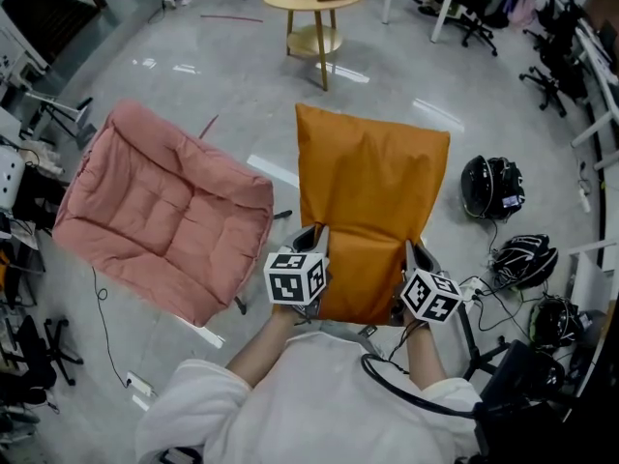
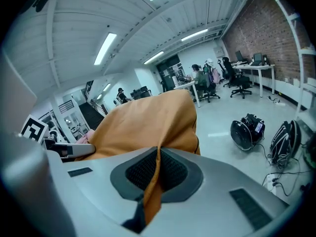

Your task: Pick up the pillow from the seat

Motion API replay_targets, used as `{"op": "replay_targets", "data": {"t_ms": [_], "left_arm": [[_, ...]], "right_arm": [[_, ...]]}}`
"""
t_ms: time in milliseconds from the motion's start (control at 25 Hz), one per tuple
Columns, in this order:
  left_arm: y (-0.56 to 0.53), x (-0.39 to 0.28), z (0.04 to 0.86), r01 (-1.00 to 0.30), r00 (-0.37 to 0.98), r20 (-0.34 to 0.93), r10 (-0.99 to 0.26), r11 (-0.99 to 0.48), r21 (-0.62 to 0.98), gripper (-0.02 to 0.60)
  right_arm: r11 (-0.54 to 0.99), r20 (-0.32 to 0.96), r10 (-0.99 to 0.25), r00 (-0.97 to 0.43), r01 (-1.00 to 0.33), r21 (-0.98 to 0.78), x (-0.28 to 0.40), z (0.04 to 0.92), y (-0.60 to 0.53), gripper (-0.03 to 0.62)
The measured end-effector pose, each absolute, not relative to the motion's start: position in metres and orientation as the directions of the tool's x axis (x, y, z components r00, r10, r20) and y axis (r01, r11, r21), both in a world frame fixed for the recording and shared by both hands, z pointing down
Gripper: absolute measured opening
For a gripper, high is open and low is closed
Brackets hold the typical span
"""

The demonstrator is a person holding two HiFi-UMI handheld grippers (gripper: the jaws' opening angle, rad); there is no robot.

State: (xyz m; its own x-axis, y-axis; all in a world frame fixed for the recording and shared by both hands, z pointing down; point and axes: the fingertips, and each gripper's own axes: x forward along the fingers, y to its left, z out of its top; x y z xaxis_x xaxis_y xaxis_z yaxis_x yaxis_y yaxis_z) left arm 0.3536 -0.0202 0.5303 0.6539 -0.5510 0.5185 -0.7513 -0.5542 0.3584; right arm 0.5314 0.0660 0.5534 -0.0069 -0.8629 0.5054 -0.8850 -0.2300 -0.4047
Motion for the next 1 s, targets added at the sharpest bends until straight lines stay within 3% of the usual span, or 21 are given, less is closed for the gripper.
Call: {"op": "replay_targets", "data": {"t_ms": [1000], "left_arm": [[-0.031,0.321,0.52,-0.769,0.638,0.484,-0.599,-0.521,0.37,0.026]], "right_arm": [[-0.176,0.491,-0.871,-0.023,-0.918,-0.356,0.505,0.536,0.048,0.033]]}}
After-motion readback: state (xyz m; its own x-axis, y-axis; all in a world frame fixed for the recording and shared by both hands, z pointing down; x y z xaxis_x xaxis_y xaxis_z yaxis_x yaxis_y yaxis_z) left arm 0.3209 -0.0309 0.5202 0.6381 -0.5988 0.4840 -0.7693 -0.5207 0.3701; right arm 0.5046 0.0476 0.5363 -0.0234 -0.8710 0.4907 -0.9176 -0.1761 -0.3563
